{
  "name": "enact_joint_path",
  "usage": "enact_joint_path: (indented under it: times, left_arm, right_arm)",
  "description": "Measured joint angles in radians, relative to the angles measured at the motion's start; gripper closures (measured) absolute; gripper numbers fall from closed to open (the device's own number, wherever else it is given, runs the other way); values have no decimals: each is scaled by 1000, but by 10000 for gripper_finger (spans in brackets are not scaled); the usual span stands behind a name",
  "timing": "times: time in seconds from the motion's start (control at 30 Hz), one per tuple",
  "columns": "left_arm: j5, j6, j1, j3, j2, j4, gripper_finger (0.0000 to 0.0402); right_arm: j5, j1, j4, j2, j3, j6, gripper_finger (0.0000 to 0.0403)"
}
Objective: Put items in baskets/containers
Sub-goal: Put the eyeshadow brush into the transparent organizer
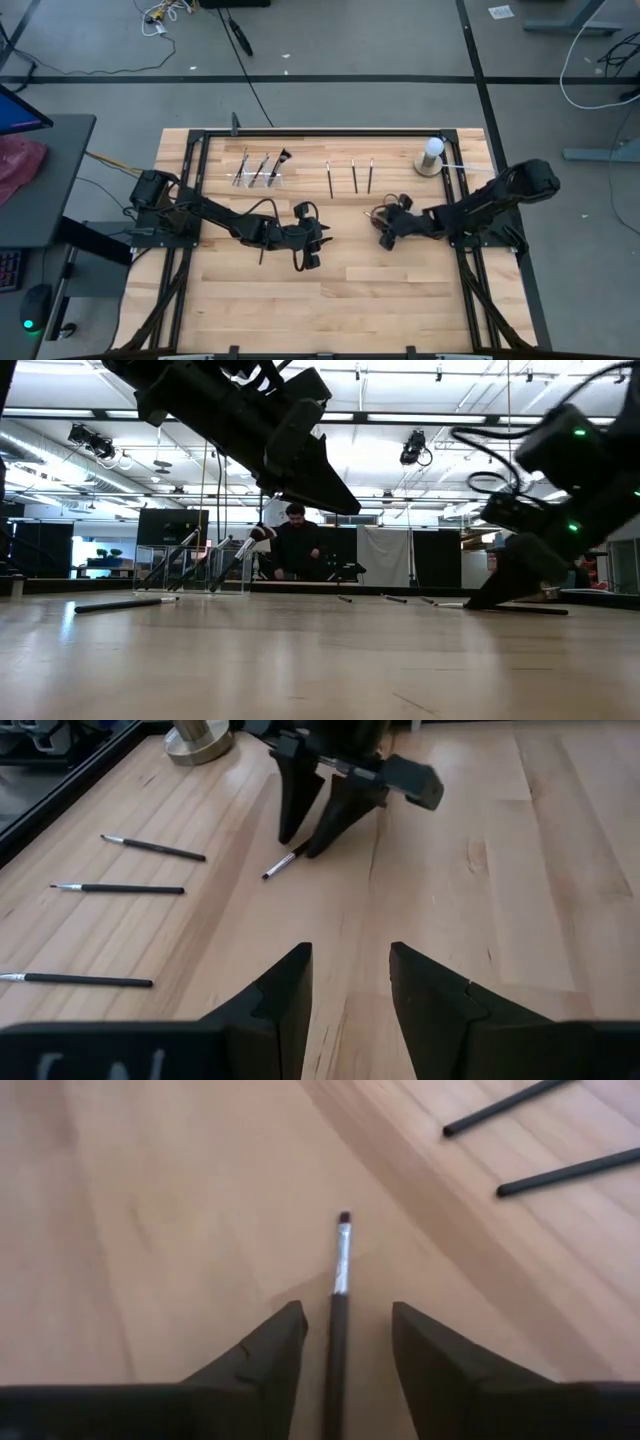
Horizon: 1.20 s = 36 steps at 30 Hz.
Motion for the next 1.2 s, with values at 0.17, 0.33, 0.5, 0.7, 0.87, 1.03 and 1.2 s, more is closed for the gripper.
enact_joint_path:
  times: [0.17, 0.33, 0.5, 0.7, 0.87, 1.03, 1.2]
  left_arm:
    - [0, 0, 1, 0, 0, 1, 264]
    - [0, 0, 0, 0, 0, 1, 264]
    - [0, 0, 1, 0, 0, 1, 264]
    - [0, 0, 0, 0, 0, 1, 264]
    - [0, 0, 0, 0, 0, 1, 264]
    - [0, 1, 0, 0, 0, 1, 264]
    - [0, 1, 1, 0, 0, 1, 264]
  right_arm:
    - [-12, 22, 256, 1, -141, 2, 266]
    - [-8, 17, 313, 3, -169, -42, 285]
    - [-8, 5, 311, 3, -162, -73, 296]
    - [-11, 2, 336, 5, -162, -81, 298]
    - [-1, 3, 409, 50, -163, -104, 298]
    - [25, 3, 500, 137, -162, -103, 298]
    - [46, 3, 586, 220, -159, -89, 301]
